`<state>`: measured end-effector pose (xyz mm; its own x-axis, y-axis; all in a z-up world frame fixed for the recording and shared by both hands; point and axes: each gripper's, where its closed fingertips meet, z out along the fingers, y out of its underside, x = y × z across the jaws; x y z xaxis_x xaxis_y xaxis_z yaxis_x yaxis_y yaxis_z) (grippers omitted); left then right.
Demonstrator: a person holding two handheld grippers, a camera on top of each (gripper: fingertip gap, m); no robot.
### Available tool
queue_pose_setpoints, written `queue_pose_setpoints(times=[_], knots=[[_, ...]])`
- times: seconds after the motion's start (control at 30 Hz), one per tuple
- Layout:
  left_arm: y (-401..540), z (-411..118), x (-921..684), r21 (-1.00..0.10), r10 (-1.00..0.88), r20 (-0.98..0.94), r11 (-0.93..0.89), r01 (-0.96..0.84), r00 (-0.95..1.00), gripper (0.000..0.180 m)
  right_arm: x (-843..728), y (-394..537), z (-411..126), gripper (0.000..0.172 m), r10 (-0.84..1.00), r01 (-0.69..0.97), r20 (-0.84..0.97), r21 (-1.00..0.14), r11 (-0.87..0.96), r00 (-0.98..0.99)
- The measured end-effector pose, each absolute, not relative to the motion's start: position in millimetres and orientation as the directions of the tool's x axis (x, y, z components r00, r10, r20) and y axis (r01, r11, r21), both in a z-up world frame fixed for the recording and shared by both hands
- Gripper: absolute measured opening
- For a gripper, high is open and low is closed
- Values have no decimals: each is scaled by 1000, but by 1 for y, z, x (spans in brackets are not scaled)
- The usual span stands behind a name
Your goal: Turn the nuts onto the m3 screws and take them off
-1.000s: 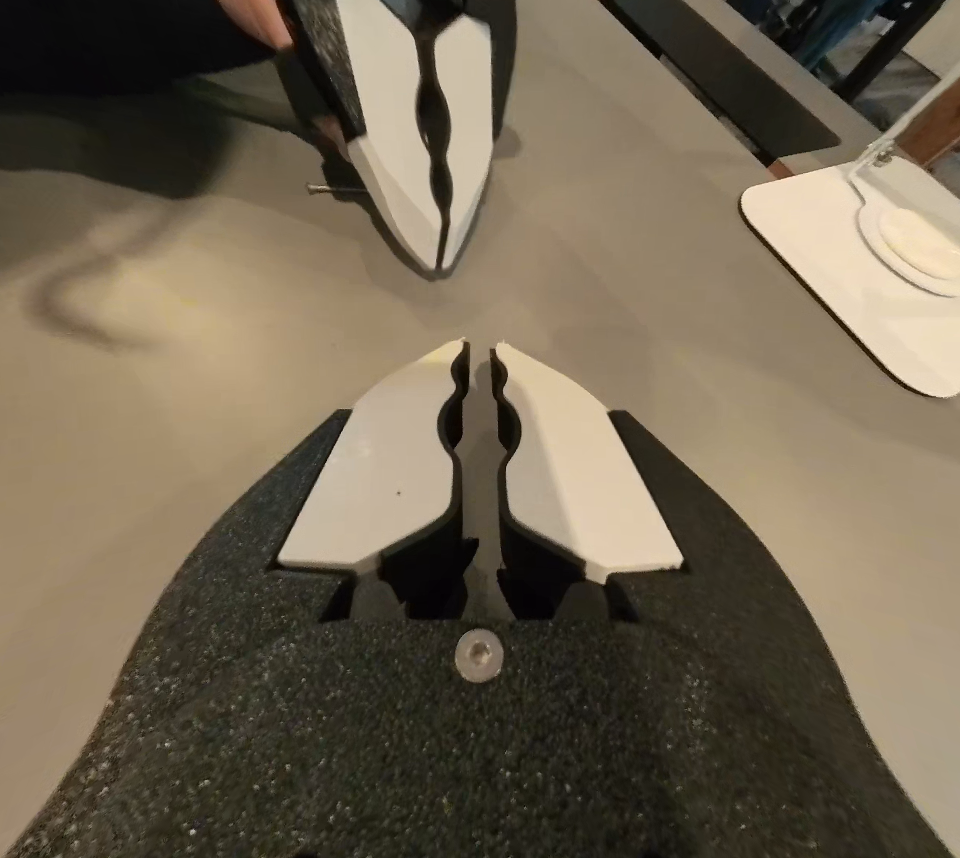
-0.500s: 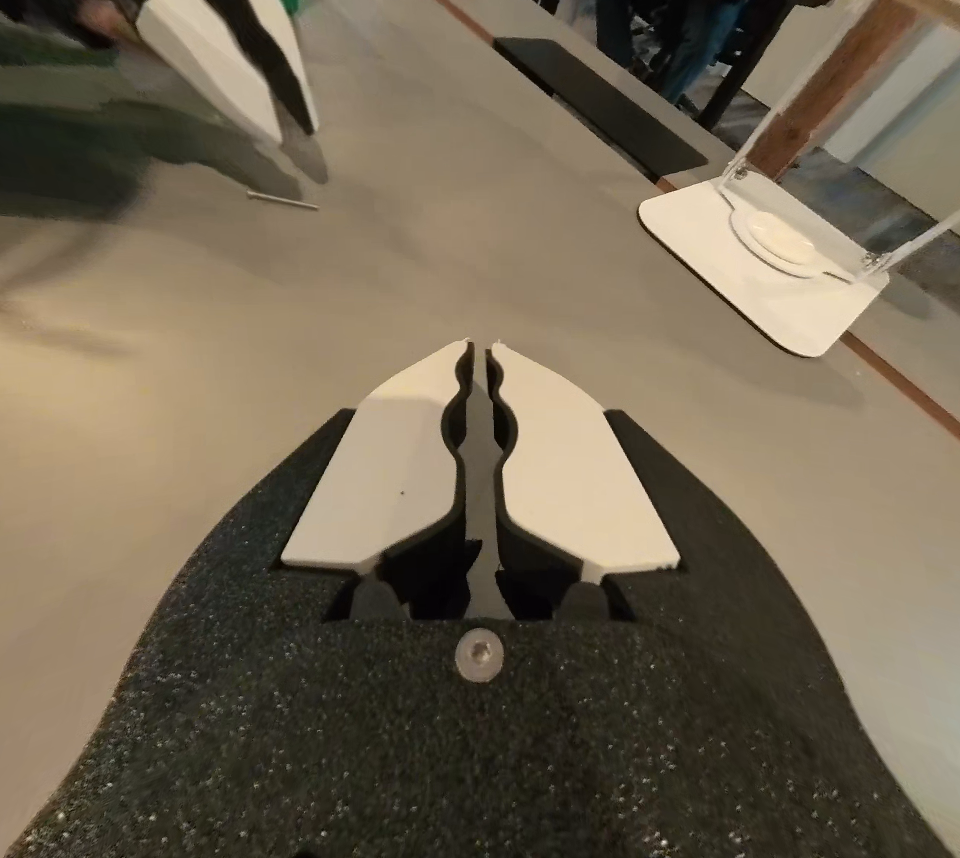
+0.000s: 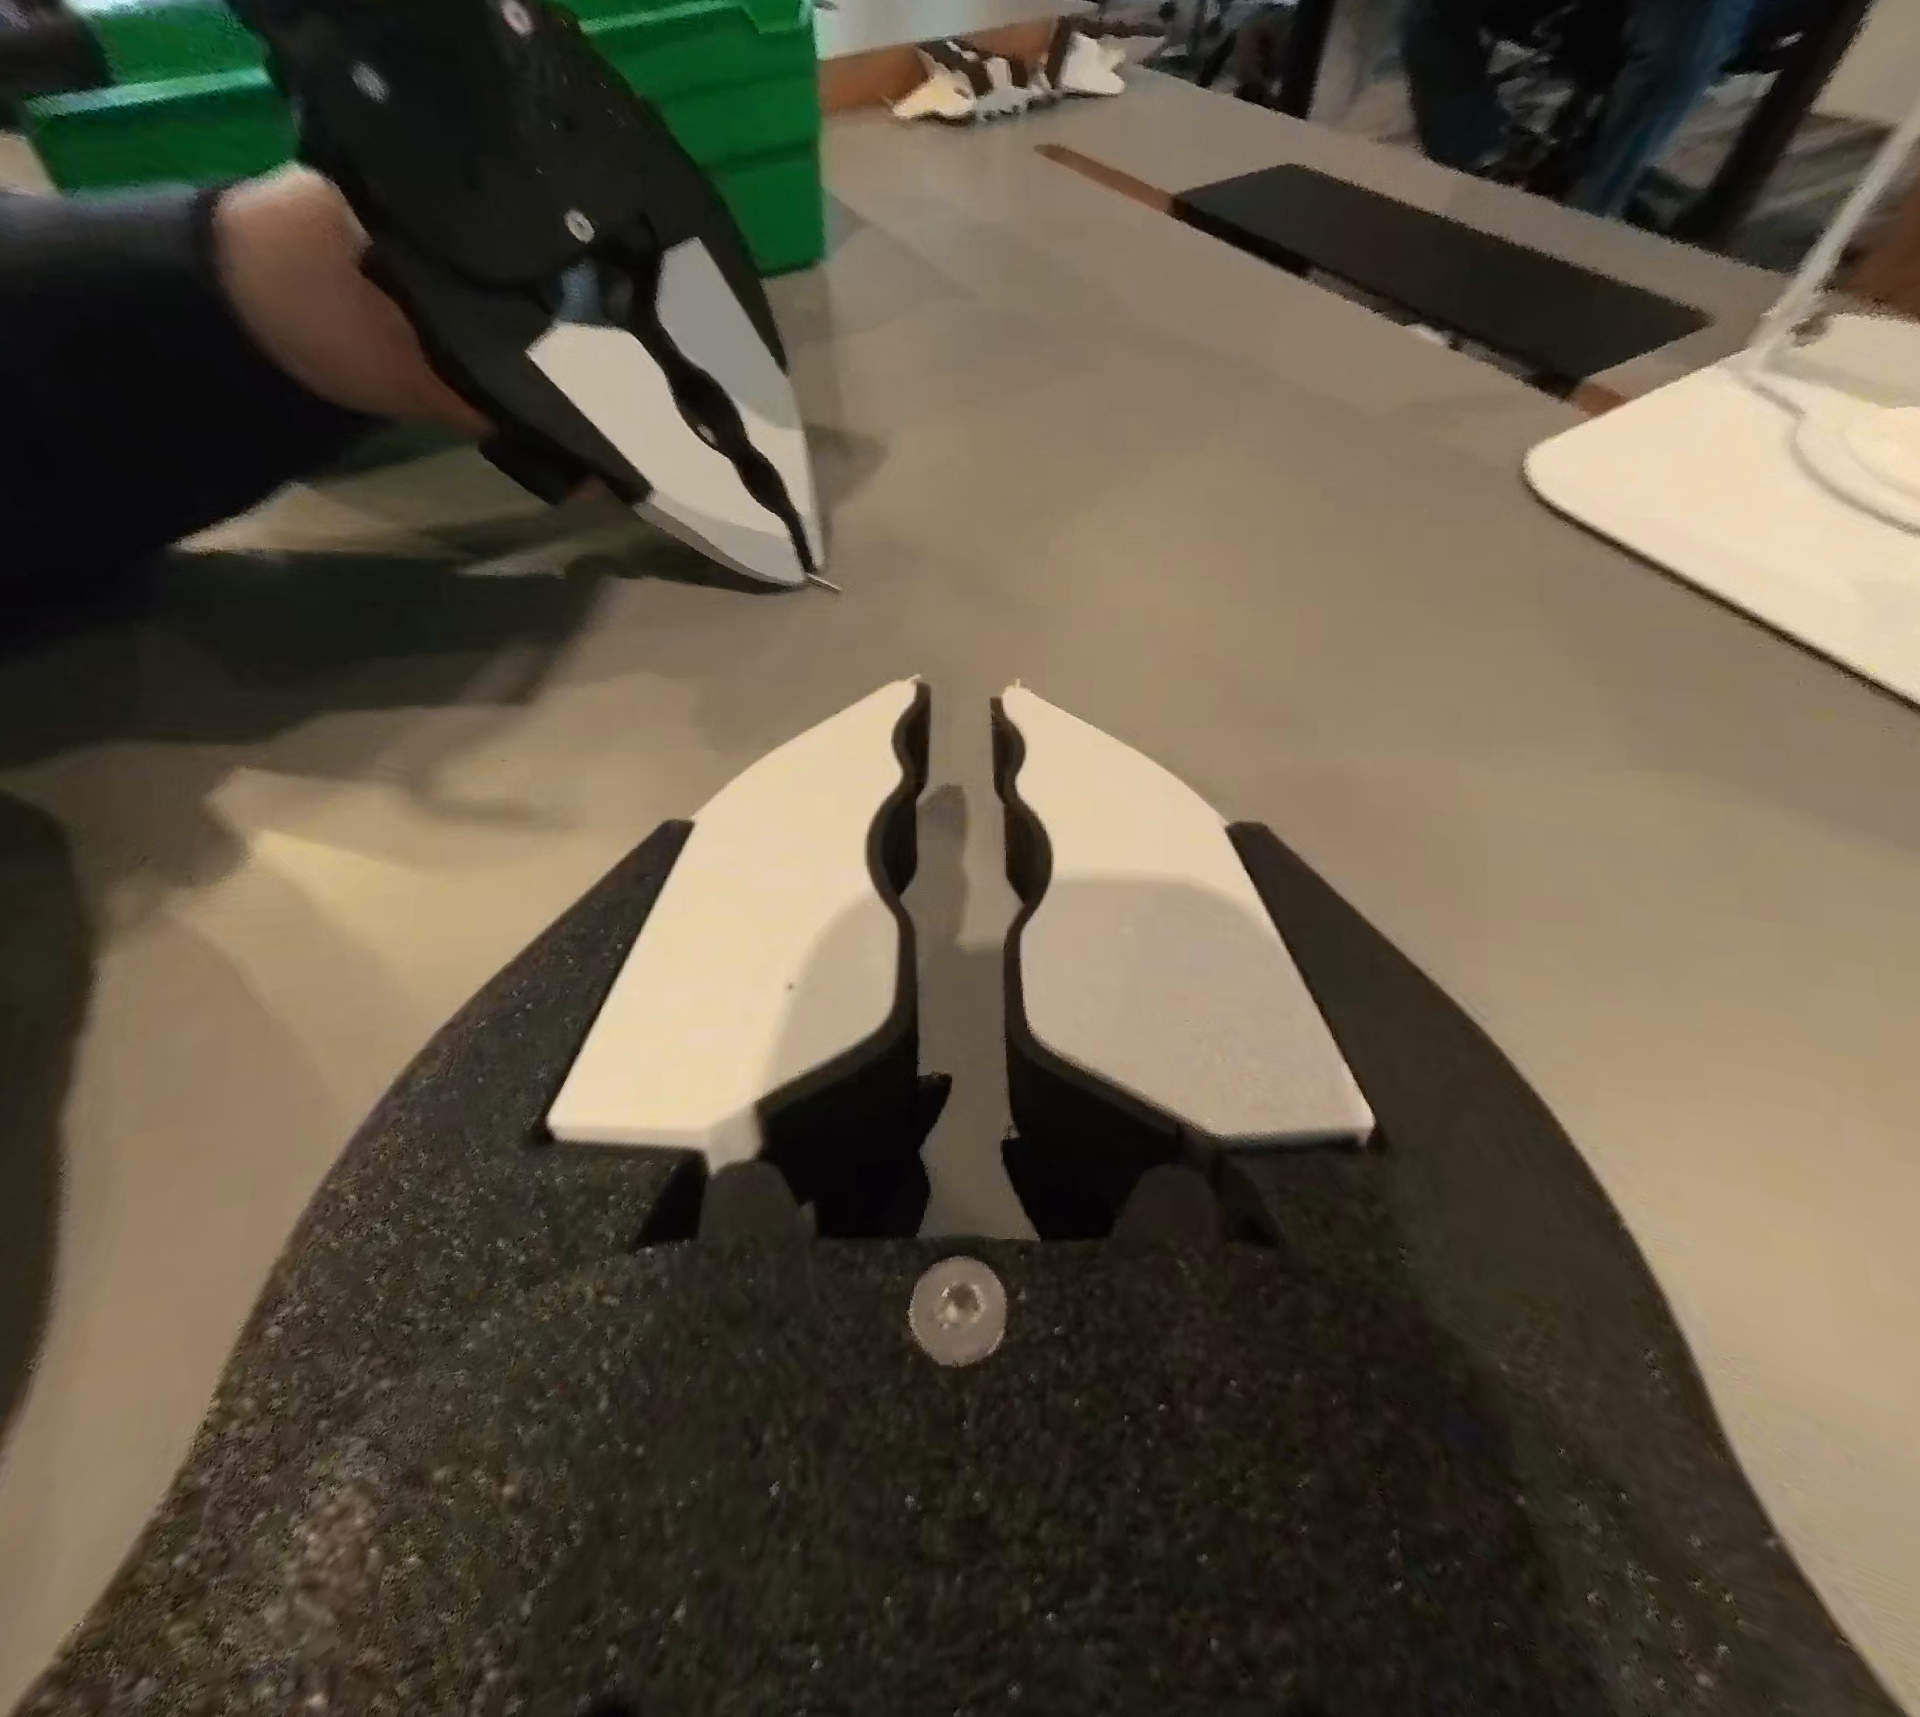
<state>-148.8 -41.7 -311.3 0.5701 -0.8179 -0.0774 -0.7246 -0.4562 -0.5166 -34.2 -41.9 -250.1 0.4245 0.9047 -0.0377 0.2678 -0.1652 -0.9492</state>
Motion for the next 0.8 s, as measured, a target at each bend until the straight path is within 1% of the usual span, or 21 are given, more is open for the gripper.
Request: queue_pose_setpoints(times=[0.03,0.1,0.17,0.27,0.33,0.43,0.5,0.6,0.63,0.67,0.8], knots=[[-41,-311,-148,-517,-827,-100,-432,-739,554,1,-39,-45,-249,13,913,253,-73,-949,-187,403],[-42,-310,-144,-548,-838,-115,-394,-738,533,1,-50,-50,-246,15,922,231,-124,-948,-219,367],[-45,-300,-130,-652,-853,-90,-340,-678,514,1,-60,-54,-240,17,927,201,-165,-949,-242,336],[-56,-260,-102,-850,-887,-14,-232,-472,461,1,-72,-61,-228,21,924,118,-255,-947,-297,284],[-63,-236,-93,-918,-899,12,-184,-353,438,1,-77,-65,-219,22,919,52,-317,-940,-338,233],[-70,-217,-85,-956,-914,42,-155,-251,404,0,-80,-70,-210,22,913,-2,-368,-928,-373,174],[-75,-211,-80,-964,-923,65,-156,-215,379,0,-80,-71,-210,20,915,-3,-369,-928,-374,162],[-77,-209,-75,-966,-928,67,-152,-208,367,0,-81,-76,-206,15,923,-18,-359,-933,-360,137],[-78,-210,-74,-966,-930,69,-153,-209,360,0,-80,-76,-204,6,924,-33,-359,-933,-358,131],[-79,-209,-72,-967,-933,76,-155,-203,353,1,-79,-77,-202,3,927,-42,-354,-935,-352,125],[-80,-210,-69,-967,-939,78,-153,-205,334,1,-77,-79,-203,2,941,-15,-313,-949,-314,130]])
